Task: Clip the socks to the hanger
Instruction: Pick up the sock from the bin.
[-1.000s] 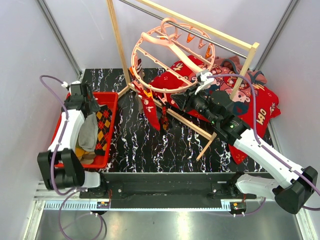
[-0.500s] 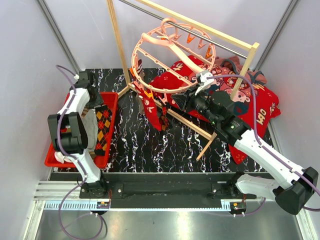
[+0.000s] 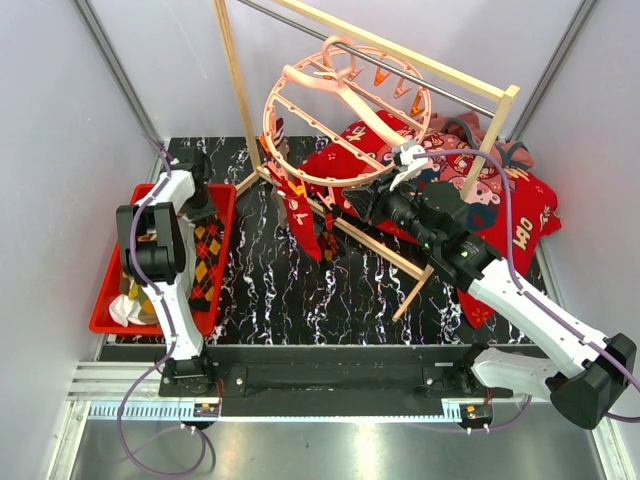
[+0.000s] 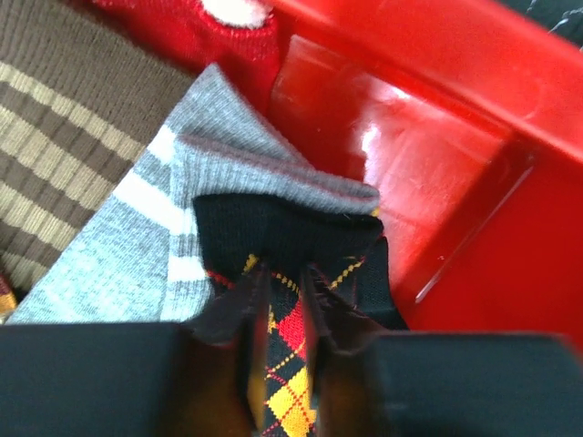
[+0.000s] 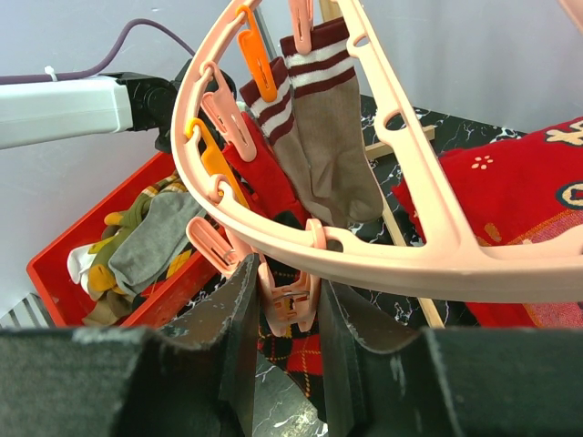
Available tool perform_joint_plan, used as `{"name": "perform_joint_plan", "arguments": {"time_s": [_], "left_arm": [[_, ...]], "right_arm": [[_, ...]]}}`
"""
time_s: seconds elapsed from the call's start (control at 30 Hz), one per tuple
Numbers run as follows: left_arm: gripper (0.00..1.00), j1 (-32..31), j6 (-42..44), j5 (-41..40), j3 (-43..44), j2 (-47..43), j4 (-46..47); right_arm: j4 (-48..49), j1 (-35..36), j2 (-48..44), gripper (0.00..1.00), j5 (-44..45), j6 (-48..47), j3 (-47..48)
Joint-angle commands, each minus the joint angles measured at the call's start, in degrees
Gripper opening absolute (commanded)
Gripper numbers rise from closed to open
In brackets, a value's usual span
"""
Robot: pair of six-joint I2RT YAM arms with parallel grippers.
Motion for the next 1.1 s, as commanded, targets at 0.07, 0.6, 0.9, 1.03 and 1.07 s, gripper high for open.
{"name": "perform_joint_plan", "arguments": {"time_s": [0.07, 0.6, 0.9, 1.03, 1.07], "left_arm": [[0.06, -0.88, 1.94, -4.80, 0.97, -2.23, -1.97], [0.07, -3.34, 2.47, -7.44, -4.92, -28.33, -2.59], [0.00, -14.76, 7.57, -1.83, -14.05, -50.37, 7.77], [0.00, -21.26, 7.13, 0.99, -22.04, -59.71, 15.60], [0.00, -23.19, 6.78, 1.95, -22.93, -61.20, 17.70]], "right_arm": [[1.81, -0.28, -0.31, 0.00, -0.38, -0.32, -0.17], [1.37, -0.28, -2.15, 0.00, 1.29, -0.49, -0.70], [1.46, -0.28, -2.68, 0.00, 2.26, -0.32, -0.44], [1.20, -0.28, -2.59, 0.00, 2.17, 1.17, -0.35], [1.02, -0.37, -2.68, 0.00, 2.09, 1.61, -0.26]]}}
